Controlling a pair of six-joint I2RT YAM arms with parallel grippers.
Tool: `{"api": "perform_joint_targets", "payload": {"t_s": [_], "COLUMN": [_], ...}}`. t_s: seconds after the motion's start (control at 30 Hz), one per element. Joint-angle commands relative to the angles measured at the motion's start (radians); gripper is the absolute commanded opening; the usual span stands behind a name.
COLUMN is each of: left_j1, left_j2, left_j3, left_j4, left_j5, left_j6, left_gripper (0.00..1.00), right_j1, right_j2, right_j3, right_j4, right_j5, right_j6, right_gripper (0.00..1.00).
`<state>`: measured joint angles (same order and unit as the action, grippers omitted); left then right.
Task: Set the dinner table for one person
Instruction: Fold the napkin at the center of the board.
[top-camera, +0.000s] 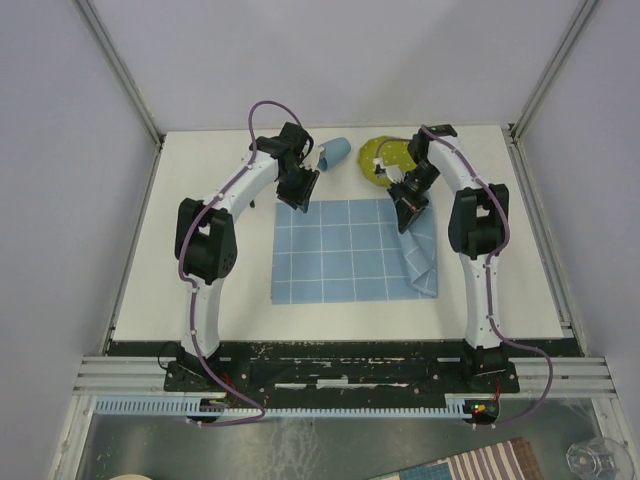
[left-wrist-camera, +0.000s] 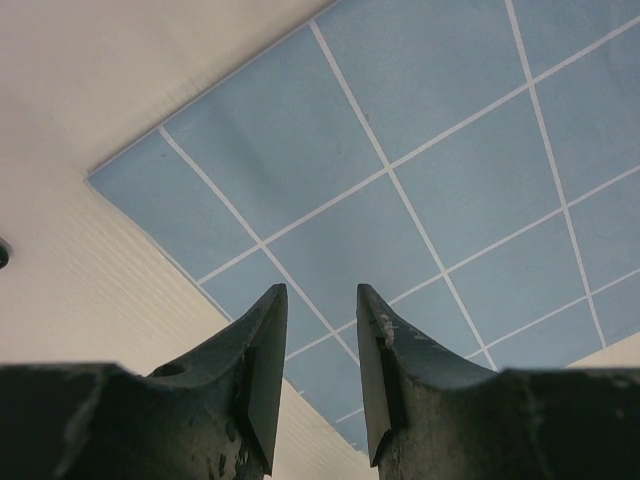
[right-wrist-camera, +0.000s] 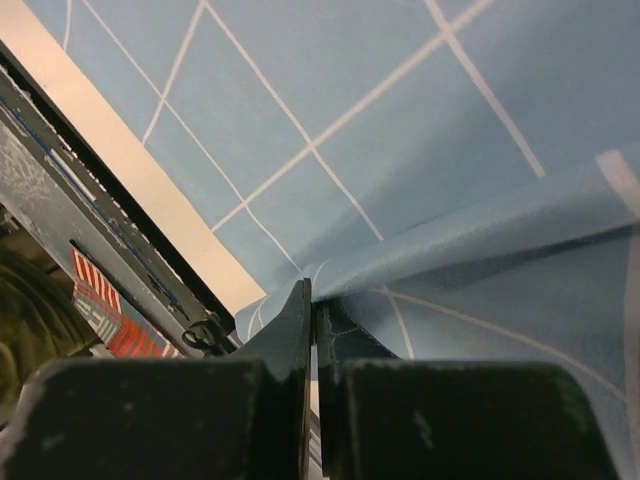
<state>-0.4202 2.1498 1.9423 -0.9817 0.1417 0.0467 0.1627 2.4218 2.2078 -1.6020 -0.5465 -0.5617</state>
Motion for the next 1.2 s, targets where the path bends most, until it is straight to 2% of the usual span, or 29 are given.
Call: {"api": "perform_joint_targets", "payload": {"t_s": [0.0, 0.37, 0.7, 0.77, 0.8, 0.83, 0.87, 0.9, 1.0, 1.17], "left_j1": [0.007, 0.006, 0.006, 0.007, 0.007, 0.007, 0.007, 0.007, 0.007, 0.007], "left_j2": [-0.012, -0.022, -0.019, -0.018, -0.019, -0.020, -0.021, -0.022, -0.024, -0.024], "left_j3": [-0.014, -0.033, -0.026, -0.025, -0.027, -0.028, -0.029, -0.032, -0.037, -0.033], "left_j4": [0.009, 0.009, 0.009, 0.009, 0.009, 0.010, 0.010, 0.009, 0.010, 0.010], "left_j5": [0.028, 0.035, 0.044, 0.045, 0.045, 0.045, 0.043, 0.042, 0.036, 0.036], "left_j6": [0.026, 0.024, 0.021, 0.019, 0.020, 0.020, 0.021, 0.021, 0.021, 0.025], "left_gripper": [0.41, 0.41, 0.41, 0.41, 0.41, 0.41, 0.41, 0.41, 0.41, 0.41], "right_j1": [0.044, 0.099, 0.143, 0.147, 0.148, 0.149, 0.148, 0.149, 0.149, 0.148], "right_j2": [0.001, 0.003, 0.019, 0.027, 0.031, 0.036, 0.037, 0.036, 0.020, -0.011], "right_j3": [0.027, -0.055, -0.045, -0.039, -0.033, -0.030, -0.030, -0.030, -0.032, -0.009], "right_j4": [-0.058, -0.036, 0.012, 0.021, 0.019, 0.025, 0.032, 0.037, 0.069, 0.071], "right_j5": [-0.074, -0.072, -0.050, -0.043, -0.044, -0.035, -0.025, -0.016, 0.008, 0.006], "right_j6": [-0.045, -0.032, 0.033, 0.050, 0.054, 0.066, 0.082, 0.090, 0.120, 0.133], "right_gripper": [0.02, 0.02, 0.07, 0.13, 0.21, 0.35, 0.46, 0.52, 0.56, 0.57]}}
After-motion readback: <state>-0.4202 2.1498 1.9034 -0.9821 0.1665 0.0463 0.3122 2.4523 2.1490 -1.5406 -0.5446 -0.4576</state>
